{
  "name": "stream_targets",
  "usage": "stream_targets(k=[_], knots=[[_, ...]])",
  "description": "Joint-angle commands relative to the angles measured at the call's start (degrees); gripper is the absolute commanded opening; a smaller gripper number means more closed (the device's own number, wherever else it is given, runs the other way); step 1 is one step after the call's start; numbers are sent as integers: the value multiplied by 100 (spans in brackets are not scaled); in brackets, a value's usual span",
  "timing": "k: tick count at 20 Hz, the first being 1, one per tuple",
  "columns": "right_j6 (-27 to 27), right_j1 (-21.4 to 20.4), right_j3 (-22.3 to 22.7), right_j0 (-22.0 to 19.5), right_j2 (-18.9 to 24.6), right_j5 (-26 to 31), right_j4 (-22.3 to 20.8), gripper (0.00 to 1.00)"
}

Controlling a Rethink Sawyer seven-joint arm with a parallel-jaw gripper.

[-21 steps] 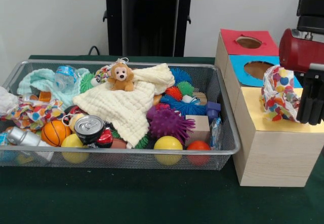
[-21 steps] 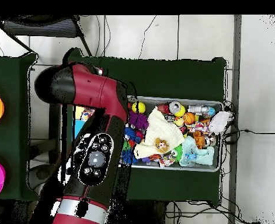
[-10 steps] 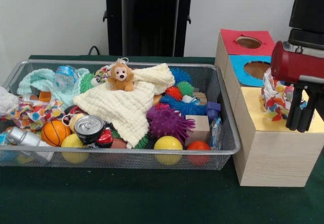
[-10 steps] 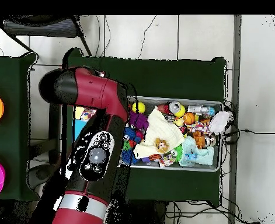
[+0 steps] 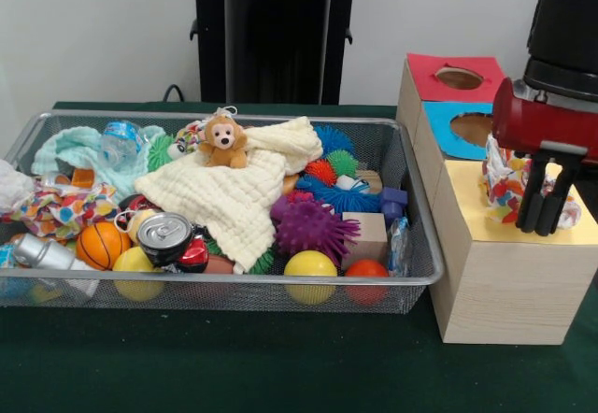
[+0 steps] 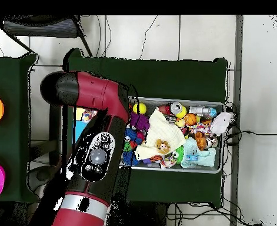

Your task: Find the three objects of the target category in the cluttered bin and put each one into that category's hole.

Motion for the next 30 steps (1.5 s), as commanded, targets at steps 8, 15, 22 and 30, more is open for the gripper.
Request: stream_targets(k=[8, 15, 22, 30], knots=[[1236, 329, 368, -177, 380, 1253, -219, 0], [1186, 406, 269, -229, 461, 1591, -217, 0], [1154, 382, 370, -240, 574, 1709, -170, 0], [1117, 314, 441, -295, 691, 1716, -95, 0]])
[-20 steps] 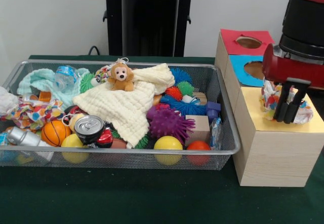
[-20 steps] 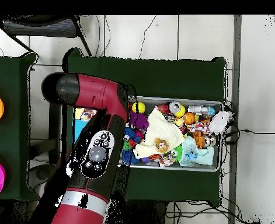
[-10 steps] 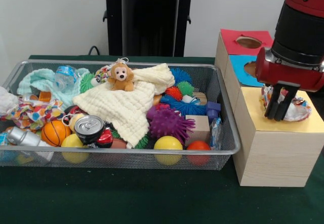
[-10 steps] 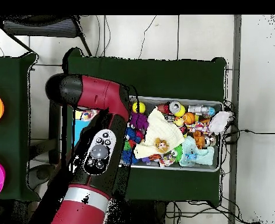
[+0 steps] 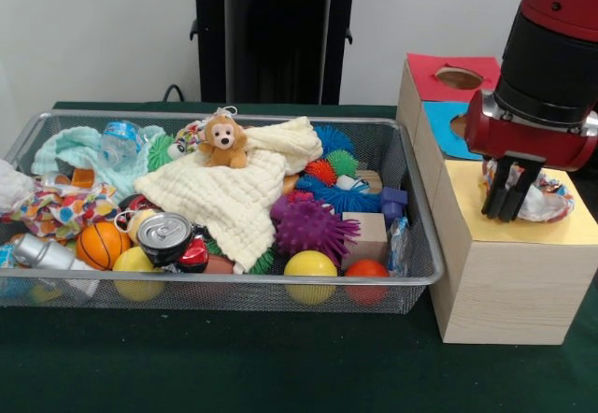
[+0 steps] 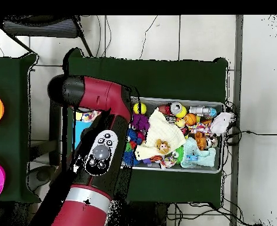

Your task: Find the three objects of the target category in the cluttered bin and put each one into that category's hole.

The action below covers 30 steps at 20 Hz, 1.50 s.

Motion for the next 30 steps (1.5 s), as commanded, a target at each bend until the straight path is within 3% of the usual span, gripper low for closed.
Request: stream_targets(k=[1, 16, 23, 30], knots=[[1141, 36, 543, -274, 773, 689, 65, 0], [1208, -526, 1500, -419, 1258, 479, 575, 0], [1116, -435, 1552, -314, 1130, 368, 311, 0], [1237, -279, 1512, -297, 1203, -35, 415, 0]])
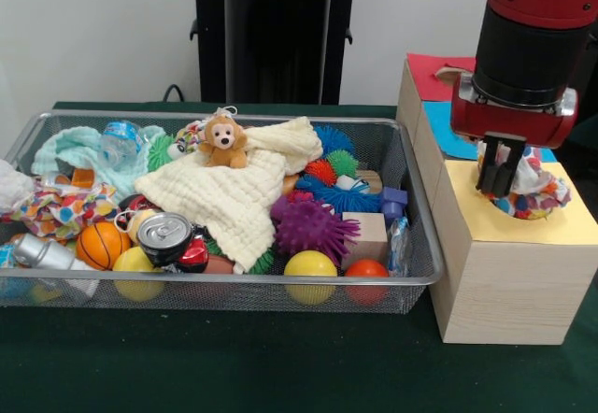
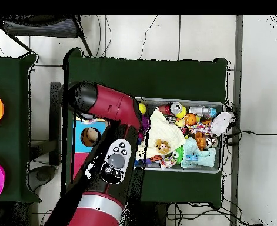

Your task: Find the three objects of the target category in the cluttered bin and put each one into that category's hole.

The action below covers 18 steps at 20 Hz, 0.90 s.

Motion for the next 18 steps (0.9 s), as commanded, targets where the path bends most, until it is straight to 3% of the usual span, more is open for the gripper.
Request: stream_targets(k=[1, 7, 18], knots=[[1259, 173, 694, -96, 781, -85, 109, 0], [1474, -98, 1141, -65, 959, -301, 491, 0], [1504, -236, 1541, -29, 1221, -521, 995, 0]])
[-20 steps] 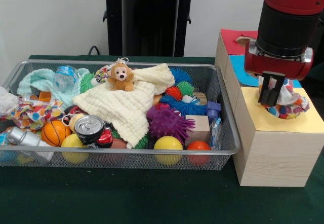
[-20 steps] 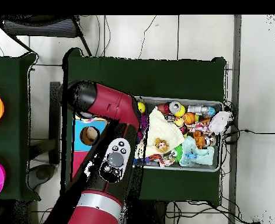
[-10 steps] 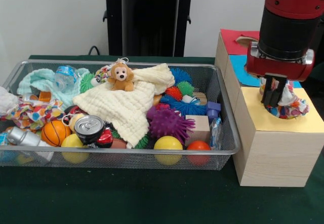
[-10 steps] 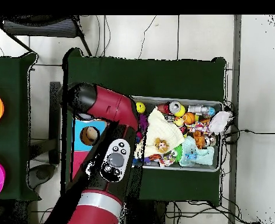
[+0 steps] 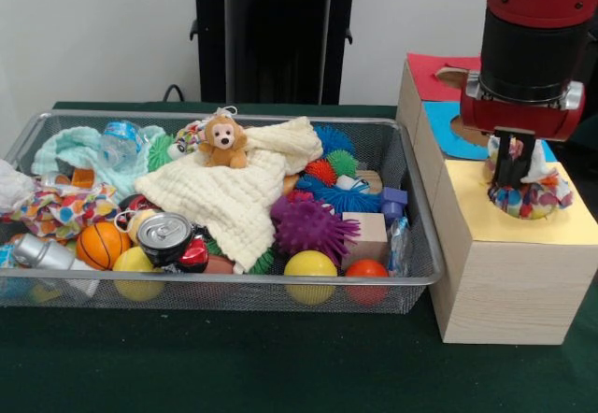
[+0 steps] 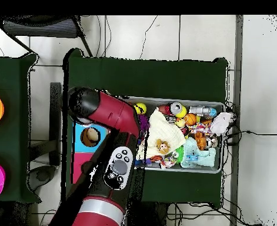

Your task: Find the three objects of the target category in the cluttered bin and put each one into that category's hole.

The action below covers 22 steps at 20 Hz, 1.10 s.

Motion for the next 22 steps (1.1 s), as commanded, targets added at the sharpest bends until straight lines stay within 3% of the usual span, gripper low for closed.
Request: stream_targets(k=[1, 4, 6, 7, 12, 16, 22], knots=[[1426, -5, 997, -53, 1020, -534, 517, 0], [1193, -8, 1198, -127, 1248, -1217, 752, 0], [961, -47, 1395, -263, 1543, -1996, 886, 0], [893, -71, 1484, -336, 1694, -2453, 849, 0], [1022, 180, 1284, -404, 1731, -2991, 469, 0], [1190, 182, 1441, -533, 1950, -3861, 214, 0], [1356, 516, 916, 174, 834, -3303, 248, 0]])
